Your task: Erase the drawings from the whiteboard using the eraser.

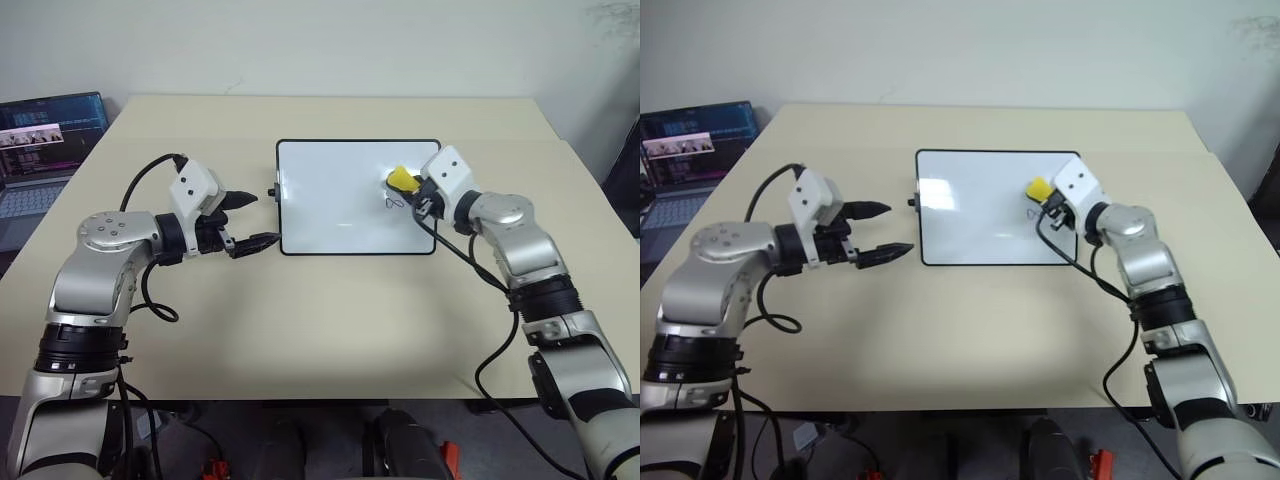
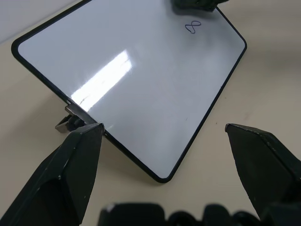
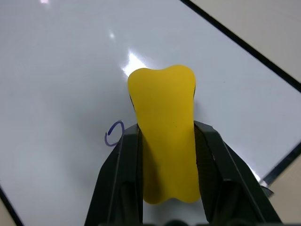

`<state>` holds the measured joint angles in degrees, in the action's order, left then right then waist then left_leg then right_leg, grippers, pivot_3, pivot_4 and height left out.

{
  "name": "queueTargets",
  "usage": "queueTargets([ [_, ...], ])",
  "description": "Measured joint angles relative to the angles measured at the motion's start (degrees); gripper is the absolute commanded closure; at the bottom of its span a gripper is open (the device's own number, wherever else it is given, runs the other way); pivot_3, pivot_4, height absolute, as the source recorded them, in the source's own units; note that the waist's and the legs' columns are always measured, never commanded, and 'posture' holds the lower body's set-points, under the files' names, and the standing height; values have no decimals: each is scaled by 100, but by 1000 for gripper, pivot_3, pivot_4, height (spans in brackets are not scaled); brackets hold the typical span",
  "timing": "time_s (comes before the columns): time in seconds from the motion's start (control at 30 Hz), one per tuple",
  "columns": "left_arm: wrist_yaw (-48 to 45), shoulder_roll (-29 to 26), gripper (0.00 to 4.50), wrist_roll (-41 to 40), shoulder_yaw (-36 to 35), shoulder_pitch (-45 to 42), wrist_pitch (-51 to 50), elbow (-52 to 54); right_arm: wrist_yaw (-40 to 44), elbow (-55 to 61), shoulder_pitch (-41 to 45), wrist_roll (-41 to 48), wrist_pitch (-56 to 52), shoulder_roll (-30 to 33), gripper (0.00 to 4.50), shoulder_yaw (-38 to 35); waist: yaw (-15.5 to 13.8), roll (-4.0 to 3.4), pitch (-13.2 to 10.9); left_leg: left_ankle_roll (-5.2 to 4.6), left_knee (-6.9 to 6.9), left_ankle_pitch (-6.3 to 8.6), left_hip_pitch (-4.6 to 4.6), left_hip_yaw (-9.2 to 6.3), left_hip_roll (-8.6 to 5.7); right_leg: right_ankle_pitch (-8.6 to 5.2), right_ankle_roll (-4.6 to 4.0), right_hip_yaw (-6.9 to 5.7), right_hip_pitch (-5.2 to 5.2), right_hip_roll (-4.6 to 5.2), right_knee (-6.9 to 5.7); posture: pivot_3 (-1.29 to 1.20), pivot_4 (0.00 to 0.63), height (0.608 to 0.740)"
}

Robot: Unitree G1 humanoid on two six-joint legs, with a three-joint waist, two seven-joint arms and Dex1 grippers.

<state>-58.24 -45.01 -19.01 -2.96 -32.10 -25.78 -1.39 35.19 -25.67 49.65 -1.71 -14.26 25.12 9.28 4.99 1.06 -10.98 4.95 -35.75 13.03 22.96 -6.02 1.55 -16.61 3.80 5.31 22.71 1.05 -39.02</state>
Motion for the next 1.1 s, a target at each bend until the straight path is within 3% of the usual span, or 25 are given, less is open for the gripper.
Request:
queueTargets([
  [0.27, 13, -37, 0, -12, -12, 75, -40, 104, -184, -953, 240, -183, 814, -211, 3380, -3, 20, 1, 1, -1, -10, -1, -35, 0, 1, 1, 0, 2, -38, -2, -3, 0, 150, 740],
  [0.5, 20, -64, 0, -15, -26, 77, -60, 140, -304, -1034, -189, -504, 1464, -366, 3380, 214, 40, 19, 17, -1, -13, -1, -73, 1, 4, 1, 2, 8, -71, -6, -3, 0, 150, 740],
  [0.63, 20, -64, 0, -15, -26, 76, -91, 152, -202, -804, -525, -573, 1478, -458, 3380, 364, 61, 21, 18, -1, -11, -1, -120, 2, 6, -4, 10, 12, -112, -10, -1, 0, 150, 740],
  [1.1, 9, -59, 0, -14, -24, 57, -103, 150, 230, -90, -965, -548, 980, -480, 3380, 461, 69, 21, 17, -2, -12, -2, -115, 1, 10, -2, 25, 15, -109, -14, 3, 0, 150, 740],
])
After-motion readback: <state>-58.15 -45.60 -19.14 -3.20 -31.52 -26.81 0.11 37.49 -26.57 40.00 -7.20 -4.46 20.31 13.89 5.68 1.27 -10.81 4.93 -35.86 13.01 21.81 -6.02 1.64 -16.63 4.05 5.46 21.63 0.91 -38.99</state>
